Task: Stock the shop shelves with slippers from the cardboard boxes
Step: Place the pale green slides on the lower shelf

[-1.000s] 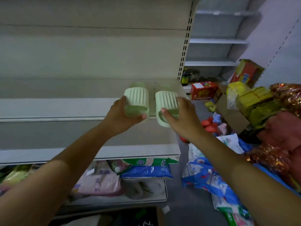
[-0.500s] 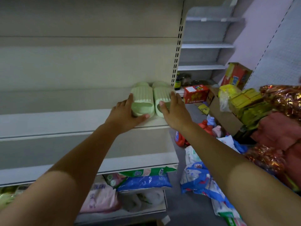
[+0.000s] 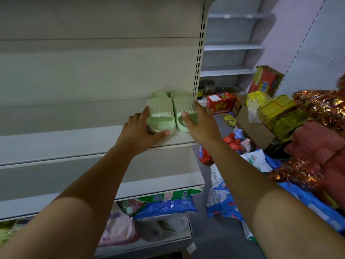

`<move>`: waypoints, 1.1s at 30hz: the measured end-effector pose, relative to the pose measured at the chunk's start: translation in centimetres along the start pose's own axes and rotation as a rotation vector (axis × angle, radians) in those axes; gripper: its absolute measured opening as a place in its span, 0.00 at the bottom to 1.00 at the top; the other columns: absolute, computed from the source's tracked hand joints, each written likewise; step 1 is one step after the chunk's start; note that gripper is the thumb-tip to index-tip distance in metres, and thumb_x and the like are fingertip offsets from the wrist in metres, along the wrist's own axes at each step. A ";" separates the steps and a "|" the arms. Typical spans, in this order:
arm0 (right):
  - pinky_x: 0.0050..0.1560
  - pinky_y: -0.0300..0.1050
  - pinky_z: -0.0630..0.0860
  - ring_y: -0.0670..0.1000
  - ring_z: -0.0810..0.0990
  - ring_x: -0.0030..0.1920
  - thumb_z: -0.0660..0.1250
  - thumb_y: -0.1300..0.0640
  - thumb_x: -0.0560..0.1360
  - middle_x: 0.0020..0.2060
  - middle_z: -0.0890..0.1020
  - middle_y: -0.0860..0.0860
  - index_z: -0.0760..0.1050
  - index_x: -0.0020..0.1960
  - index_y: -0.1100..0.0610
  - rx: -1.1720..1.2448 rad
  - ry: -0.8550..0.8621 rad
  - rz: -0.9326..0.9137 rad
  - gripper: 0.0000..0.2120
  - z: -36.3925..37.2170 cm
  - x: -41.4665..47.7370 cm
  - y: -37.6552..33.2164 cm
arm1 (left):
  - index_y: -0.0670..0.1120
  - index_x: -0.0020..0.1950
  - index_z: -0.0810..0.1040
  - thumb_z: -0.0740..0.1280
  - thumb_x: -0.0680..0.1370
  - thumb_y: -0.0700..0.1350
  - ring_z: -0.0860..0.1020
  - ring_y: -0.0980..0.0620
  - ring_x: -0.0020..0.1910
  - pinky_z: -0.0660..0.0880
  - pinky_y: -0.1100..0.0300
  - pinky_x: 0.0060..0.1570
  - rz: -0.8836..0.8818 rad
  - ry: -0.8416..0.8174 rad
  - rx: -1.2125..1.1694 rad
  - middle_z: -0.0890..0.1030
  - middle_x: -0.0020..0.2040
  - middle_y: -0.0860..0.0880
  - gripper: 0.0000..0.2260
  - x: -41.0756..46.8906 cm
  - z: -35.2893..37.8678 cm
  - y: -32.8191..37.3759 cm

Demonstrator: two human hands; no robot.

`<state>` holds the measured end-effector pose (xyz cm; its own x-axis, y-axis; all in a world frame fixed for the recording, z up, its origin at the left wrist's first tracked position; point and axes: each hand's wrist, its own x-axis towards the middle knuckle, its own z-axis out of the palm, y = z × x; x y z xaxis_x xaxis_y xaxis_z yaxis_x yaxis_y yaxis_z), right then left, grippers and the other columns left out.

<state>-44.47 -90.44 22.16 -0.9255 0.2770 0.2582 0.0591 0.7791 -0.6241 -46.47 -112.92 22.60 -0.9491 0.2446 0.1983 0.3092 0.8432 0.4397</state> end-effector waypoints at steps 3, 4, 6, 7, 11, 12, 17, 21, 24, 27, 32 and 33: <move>0.71 0.53 0.66 0.59 0.63 0.76 0.57 0.36 0.82 0.78 0.58 0.58 0.55 0.82 0.50 -0.018 -0.024 0.003 0.34 0.0 -0.2 -0.2 | 0.49 0.83 0.52 0.68 0.69 0.74 0.66 0.41 0.74 0.66 0.44 0.71 -0.009 -0.002 -0.011 0.68 0.76 0.43 0.51 -0.3 -0.4 0.4; 0.72 0.53 0.65 0.60 0.62 0.77 0.56 0.36 0.82 0.78 0.58 0.59 0.53 0.82 0.51 -0.030 -0.048 -0.003 0.35 -0.1 -0.3 -0.3 | 0.49 0.83 0.52 0.68 0.69 0.74 0.66 0.41 0.74 0.66 0.44 0.71 -0.014 -0.006 -0.017 0.68 0.76 0.43 0.52 -0.5 -0.7 0.5; 0.74 0.54 0.62 0.60 0.59 0.78 0.56 0.35 0.82 0.79 0.58 0.60 0.51 0.83 0.53 -0.033 -0.120 -0.004 0.37 -0.8 -0.6 -0.5 | 0.49 0.83 0.53 0.69 0.69 0.73 0.65 0.41 0.74 0.67 0.45 0.71 -0.029 -0.036 -0.036 0.68 0.75 0.43 0.51 -0.9 -1.3 0.8; 0.75 0.54 0.61 0.60 0.58 0.79 0.56 0.34 0.81 0.79 0.57 0.60 0.50 0.83 0.53 -0.016 -0.153 0.006 0.38 -1.4 -0.7 -0.5 | 0.50 0.82 0.54 0.69 0.69 0.73 0.65 0.42 0.74 0.67 0.44 0.70 -0.035 -0.054 -0.047 0.68 0.76 0.43 0.50 -1.2 -1.6 1.0; 0.78 0.57 0.57 0.58 0.53 0.81 0.55 0.28 0.78 0.82 0.52 0.57 0.47 0.83 0.53 -0.034 -0.234 0.008 0.44 -3.9 -2.5 -0.8 | 0.49 0.79 0.61 0.70 0.72 0.69 0.66 0.42 0.74 0.69 0.45 0.68 -0.040 -0.011 -0.071 0.69 0.74 0.44 0.43 -3.0 -3.5 1.8; 0.78 0.57 0.58 0.57 0.53 0.81 0.55 0.28 0.77 0.82 0.53 0.56 0.48 0.83 0.53 -0.044 -0.235 -0.027 0.44 -4.4 -3.2 -0.9 | 0.49 0.79 0.61 0.70 0.73 0.68 0.66 0.43 0.74 0.68 0.46 0.68 -0.028 0.012 -0.083 0.69 0.75 0.45 0.42 -3.6 -3.9 1.9; 0.74 0.48 0.60 0.54 0.60 0.79 0.58 0.29 0.77 0.80 0.61 0.53 0.55 0.82 0.52 -0.097 -0.279 -0.205 0.43 -6.7 -9.9 -2.3 | 0.49 0.78 0.65 0.67 0.75 0.67 0.70 0.45 0.72 0.70 0.49 0.67 0.053 0.077 -0.016 0.71 0.75 0.47 0.37 -10.1 -6.3 1.2; 0.77 0.48 0.60 0.51 0.59 0.79 0.57 0.23 0.71 0.80 0.61 0.50 0.56 0.82 0.50 -0.166 -0.375 -0.256 0.48 -6.8 -15.3 -3.5 | 0.49 0.77 0.68 0.64 0.76 0.69 0.70 0.46 0.72 0.71 0.49 0.67 0.154 0.114 0.128 0.73 0.74 0.47 0.36 -16.4 -8.4 -1.8; 0.78 0.48 0.57 0.49 0.55 0.80 0.61 0.29 0.75 0.81 0.58 0.47 0.54 0.82 0.50 -0.263 -0.435 -0.275 0.44 -5.7 -19.6 -4.9 | 0.49 0.78 0.67 0.59 0.75 0.72 0.70 0.44 0.73 0.68 0.49 0.70 0.188 0.070 0.208 0.72 0.75 0.47 0.38 -21.2 -9.0 -4.3; 0.78 0.45 0.55 0.49 0.55 0.80 0.63 0.32 0.77 0.81 0.57 0.47 0.55 0.82 0.50 -0.265 -0.498 -0.294 0.41 -3.6 -24.7 -5.8 | 0.52 0.80 0.63 0.60 0.77 0.71 0.65 0.44 0.76 0.62 0.48 0.75 0.136 -0.050 0.265 0.67 0.78 0.49 0.37 -26.2 -8.8 -7.0; 0.78 0.45 0.57 0.50 0.58 0.80 0.69 0.37 0.76 0.80 0.61 0.49 0.60 0.81 0.52 -0.194 -0.583 -0.302 0.40 1.7 -33.4 -6.2 | 0.46 0.72 0.76 0.58 0.73 0.70 0.76 0.39 0.66 0.72 0.43 0.67 0.146 -0.099 0.265 0.78 0.68 0.43 0.37 -35.4 -6.0 -12.9; 0.78 0.47 0.58 0.51 0.59 0.79 0.68 0.34 0.75 0.80 0.62 0.50 0.60 0.81 0.52 -0.183 -0.622 -0.280 0.41 2.9 -35.0 -6.2 | 0.46 0.71 0.77 0.59 0.73 0.70 0.77 0.39 0.65 0.73 0.43 0.66 0.124 -0.124 0.263 0.79 0.68 0.44 0.36 -37.1 -5.4 -13.9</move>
<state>-13.52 -106.58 14.81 -0.9539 -0.2781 -0.1126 -0.2012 0.8713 -0.4476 -15.24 -136.35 13.88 -0.9102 0.3961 0.1207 0.4123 0.8943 0.1741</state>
